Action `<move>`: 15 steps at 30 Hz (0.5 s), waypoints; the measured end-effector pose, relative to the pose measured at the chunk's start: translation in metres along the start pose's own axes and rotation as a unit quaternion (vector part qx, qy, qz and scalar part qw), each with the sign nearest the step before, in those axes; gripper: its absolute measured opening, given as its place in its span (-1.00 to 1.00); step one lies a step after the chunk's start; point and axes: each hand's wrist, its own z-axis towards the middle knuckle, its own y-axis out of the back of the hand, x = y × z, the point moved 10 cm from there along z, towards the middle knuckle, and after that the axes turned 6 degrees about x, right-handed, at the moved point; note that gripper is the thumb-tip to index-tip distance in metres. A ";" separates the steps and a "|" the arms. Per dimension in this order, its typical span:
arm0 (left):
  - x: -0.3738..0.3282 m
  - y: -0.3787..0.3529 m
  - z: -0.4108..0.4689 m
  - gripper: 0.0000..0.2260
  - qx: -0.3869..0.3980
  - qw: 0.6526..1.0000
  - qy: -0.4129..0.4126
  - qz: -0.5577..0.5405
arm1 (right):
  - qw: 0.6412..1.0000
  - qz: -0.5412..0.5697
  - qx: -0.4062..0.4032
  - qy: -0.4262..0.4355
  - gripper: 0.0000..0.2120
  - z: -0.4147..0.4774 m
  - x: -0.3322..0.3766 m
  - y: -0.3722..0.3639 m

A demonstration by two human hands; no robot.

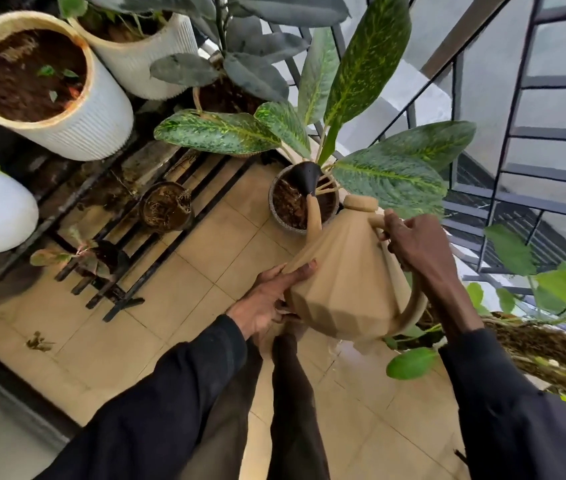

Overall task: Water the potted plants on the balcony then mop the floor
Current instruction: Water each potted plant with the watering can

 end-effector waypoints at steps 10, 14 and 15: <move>-0.006 -0.030 -0.016 0.10 -0.007 1.000 0.002 -0.021 | 1.000 -0.027 0.012 0.007 -0.40 0.001 0.011 0.035; -0.010 -0.037 -0.017 0.13 -0.007 1.000 -0.002 -0.023 | 0.999 -0.032 0.017 0.014 -0.38 0.007 0.009 0.041; -0.011 -0.038 -0.017 0.14 -0.007 1.000 -0.004 -0.022 | 0.999 -0.034 0.017 0.018 -0.37 0.008 0.009 0.041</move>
